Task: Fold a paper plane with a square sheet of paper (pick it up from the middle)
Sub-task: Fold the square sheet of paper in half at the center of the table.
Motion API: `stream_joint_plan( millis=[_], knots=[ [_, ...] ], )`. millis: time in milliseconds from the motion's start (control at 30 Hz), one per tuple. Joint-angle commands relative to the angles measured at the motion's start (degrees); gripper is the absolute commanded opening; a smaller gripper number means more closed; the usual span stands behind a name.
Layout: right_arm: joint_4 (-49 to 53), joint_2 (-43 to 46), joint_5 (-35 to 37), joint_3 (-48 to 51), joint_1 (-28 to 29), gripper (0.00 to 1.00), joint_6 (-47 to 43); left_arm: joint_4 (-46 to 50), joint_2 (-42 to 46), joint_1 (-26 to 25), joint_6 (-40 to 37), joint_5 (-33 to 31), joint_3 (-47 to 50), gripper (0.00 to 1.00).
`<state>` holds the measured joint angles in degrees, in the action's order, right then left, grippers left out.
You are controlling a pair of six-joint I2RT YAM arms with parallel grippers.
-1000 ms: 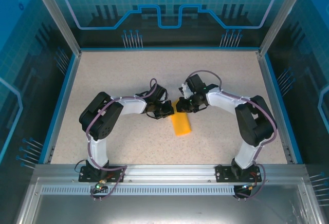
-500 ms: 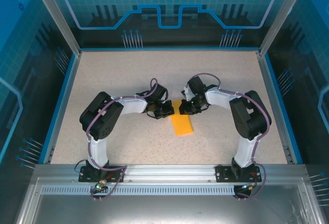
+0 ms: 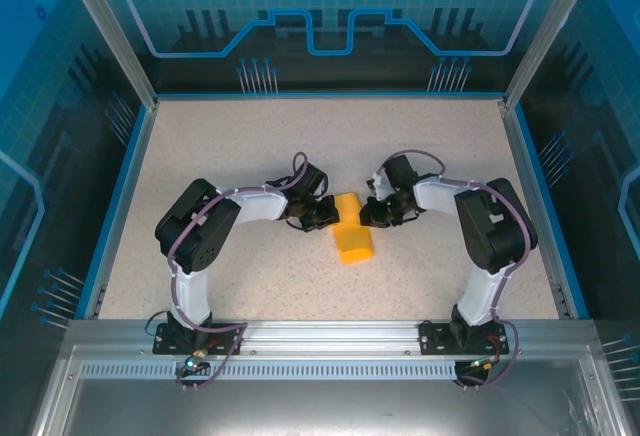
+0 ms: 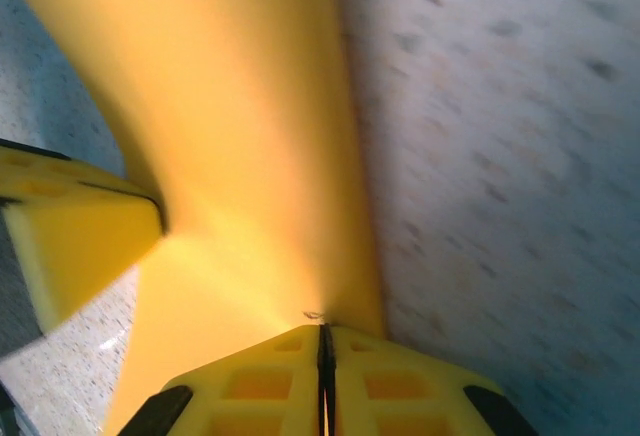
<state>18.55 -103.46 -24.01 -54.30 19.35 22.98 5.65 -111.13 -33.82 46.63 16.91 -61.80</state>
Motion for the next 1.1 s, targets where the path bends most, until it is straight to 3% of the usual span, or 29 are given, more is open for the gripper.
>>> stream_joint_plan(
  millis=[0,233,500,833,1067],
  knots=[
    [4.05,4.69,4.54,2.83,-3.73,0.11,-0.54,12.41,-4.88,-0.18,0.95,-6.6,3.11,0.0],
    [-0.14,9.87,0.66,0.4,0.26,0.12,1.64,12.72,-5.23,-0.27,-0.13,-6.1,2.45,0.0],
    [-3.29,-3.79,-1.6,-7.83,6.42,0.09,4.71,13.45,-5.67,-0.32,-0.31,-6.15,2.02,0.0],
    [-6.55,-6.52,-1.06,-2.63,-1.18,0.06,5.46,14.65,-5.95,-0.4,0.33,-7.27,2.27,0.0],
    [-6.21,0.63,0.55,1.4,-7.36,0.06,5.17,14.21,-6.01,-0.44,0.83,-7.42,3.27,0.0]
  ],
)
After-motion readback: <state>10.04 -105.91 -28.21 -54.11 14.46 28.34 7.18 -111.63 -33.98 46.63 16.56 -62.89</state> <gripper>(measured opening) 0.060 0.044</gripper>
